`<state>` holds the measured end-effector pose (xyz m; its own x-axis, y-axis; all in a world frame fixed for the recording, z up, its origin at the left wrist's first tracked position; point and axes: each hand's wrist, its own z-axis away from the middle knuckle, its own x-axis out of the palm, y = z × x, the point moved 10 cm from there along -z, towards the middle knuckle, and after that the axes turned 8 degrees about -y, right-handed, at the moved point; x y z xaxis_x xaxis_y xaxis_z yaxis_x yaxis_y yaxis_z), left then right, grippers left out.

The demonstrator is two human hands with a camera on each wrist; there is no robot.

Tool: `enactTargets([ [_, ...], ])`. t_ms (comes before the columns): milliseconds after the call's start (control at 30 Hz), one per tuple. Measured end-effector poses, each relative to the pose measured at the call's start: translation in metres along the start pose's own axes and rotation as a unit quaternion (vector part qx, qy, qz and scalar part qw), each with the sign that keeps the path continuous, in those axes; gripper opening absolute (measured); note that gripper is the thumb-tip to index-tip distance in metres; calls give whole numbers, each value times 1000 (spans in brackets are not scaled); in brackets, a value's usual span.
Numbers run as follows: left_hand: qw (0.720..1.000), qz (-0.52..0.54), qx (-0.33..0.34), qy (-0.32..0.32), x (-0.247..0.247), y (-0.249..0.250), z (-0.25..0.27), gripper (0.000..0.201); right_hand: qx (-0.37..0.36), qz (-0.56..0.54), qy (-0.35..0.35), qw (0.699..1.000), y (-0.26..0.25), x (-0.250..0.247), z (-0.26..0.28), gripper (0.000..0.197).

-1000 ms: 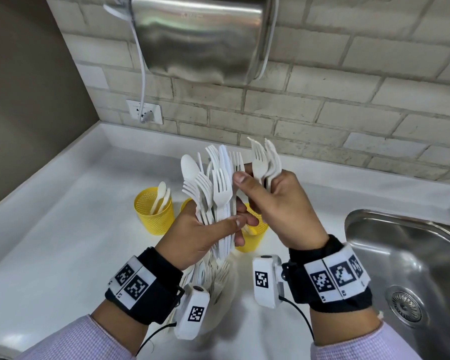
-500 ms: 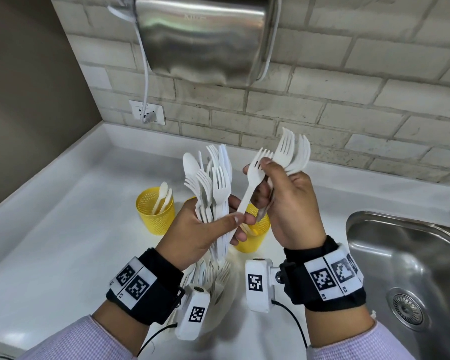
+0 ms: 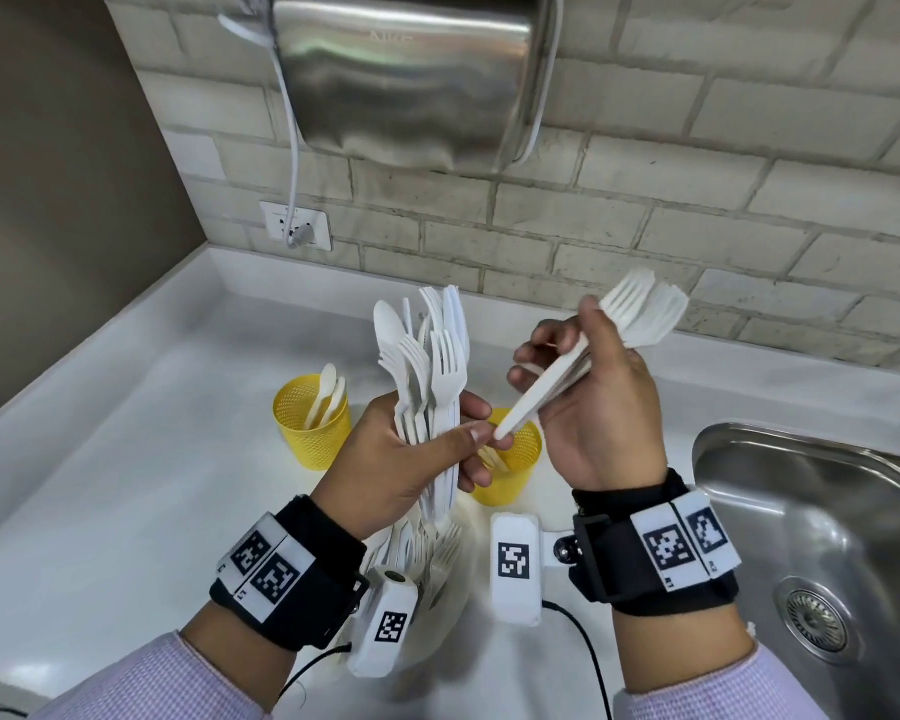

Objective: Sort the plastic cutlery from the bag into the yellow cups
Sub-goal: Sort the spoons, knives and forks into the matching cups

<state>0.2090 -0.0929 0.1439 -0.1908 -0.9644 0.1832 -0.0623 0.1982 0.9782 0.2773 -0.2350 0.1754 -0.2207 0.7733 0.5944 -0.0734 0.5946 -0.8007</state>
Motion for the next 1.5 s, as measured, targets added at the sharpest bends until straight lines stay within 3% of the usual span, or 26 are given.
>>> enactTargets([
  [100,1000,-19,-9,14,-3,-2,0,2,-53,-22,54,997,-22,-12,3,47],
  [167,999,-31,-15,30,-5,-4,0,6,-92,47,75,992,-36,-15,10,50],
  [233,997,-46,-18,52,-8,-5,-1,10,-125,170,42,977,-45,-3,17,51],
  [300,996,-65,-15,63,-8,-3,-1,14,-145,300,-29,942,-42,20,26,44],
  [367,995,-83,-8,60,-6,0,-2,11,-130,348,-86,924,-27,38,34,29],
  [467,993,-96,2,66,-8,3,-1,30,-85,346,-133,925,-5,49,43,22],
  [700,992,-80,8,92,-16,1,0,14,-88,366,-111,920,3,40,39,12],
  [867,994,-81,20,68,-10,9,-1,38,-89,339,-116,930,3,38,36,12],
  [1000,996,-72,30,48,-4,12,-2,37,-94,324,-117,934,2,36,36,7],
  [1233,998,-54,27,25,1,11,-4,37,-92,309,-95,942,4,33,35,16],
  [1367,998,-42,16,35,-4,4,-8,26,-59,244,-115,961,10,32,32,16],
  [1433,998,-38,11,39,-5,0,-8,31,-42,205,-128,970,10,35,32,14],
  [1500,998,-49,15,36,-5,1,-7,15,-35,180,-134,974,7,39,34,12],
])
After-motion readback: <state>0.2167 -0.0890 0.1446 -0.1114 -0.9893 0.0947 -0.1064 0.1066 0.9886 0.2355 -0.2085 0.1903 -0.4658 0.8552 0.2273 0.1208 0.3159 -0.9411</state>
